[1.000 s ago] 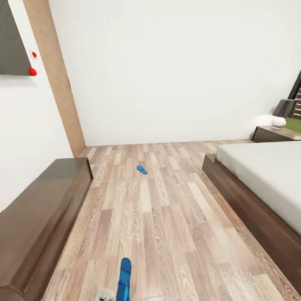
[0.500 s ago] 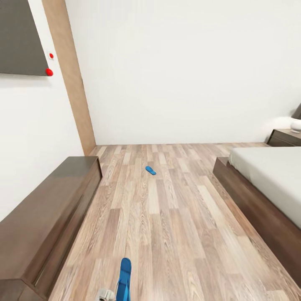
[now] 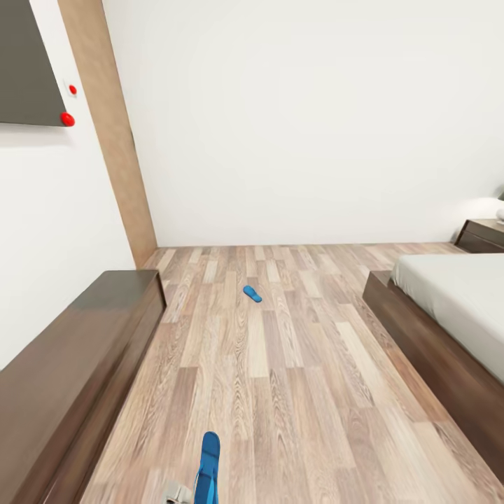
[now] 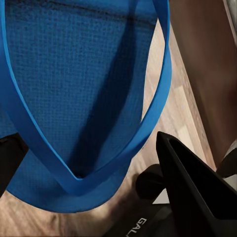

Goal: In the bedroom, move the book from the bed onto either nightstand, and place the two sandals side by side next to the bed.

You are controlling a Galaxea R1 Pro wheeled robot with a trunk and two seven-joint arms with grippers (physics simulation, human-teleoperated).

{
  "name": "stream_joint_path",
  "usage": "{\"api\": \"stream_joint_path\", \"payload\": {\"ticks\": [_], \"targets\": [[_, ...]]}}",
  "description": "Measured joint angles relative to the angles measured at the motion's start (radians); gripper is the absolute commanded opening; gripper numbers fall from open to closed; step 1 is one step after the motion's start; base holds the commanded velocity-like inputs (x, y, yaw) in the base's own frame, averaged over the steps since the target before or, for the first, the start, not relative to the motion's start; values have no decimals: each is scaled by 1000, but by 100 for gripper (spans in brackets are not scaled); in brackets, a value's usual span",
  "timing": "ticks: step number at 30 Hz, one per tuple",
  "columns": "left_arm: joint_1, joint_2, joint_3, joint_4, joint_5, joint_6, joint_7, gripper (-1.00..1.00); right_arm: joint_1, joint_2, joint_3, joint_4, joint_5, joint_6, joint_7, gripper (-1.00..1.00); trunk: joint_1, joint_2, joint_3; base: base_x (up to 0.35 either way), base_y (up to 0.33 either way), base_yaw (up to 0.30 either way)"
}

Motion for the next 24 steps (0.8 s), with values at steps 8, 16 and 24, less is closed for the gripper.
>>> {"api": "stream_joint_path", "payload": {"ticks": [8, 16, 24], "targets": [[0, 0, -1, 0, 0, -1, 2, -100, 0, -3, -2, 25, -1, -45, 0, 100, 0, 0, 0, 290, 0, 0], [26, 14, 8, -8, 4, 6, 2, -100, 1, -10, -1, 12, -6, -40, 40, 100, 1, 0, 0, 0, 0, 0], [30, 14, 10, -8, 4, 6, 0, -100, 1, -13, 0, 12, -8, -42, 40, 100, 1, 0, 0, 0, 0, 0]]}}
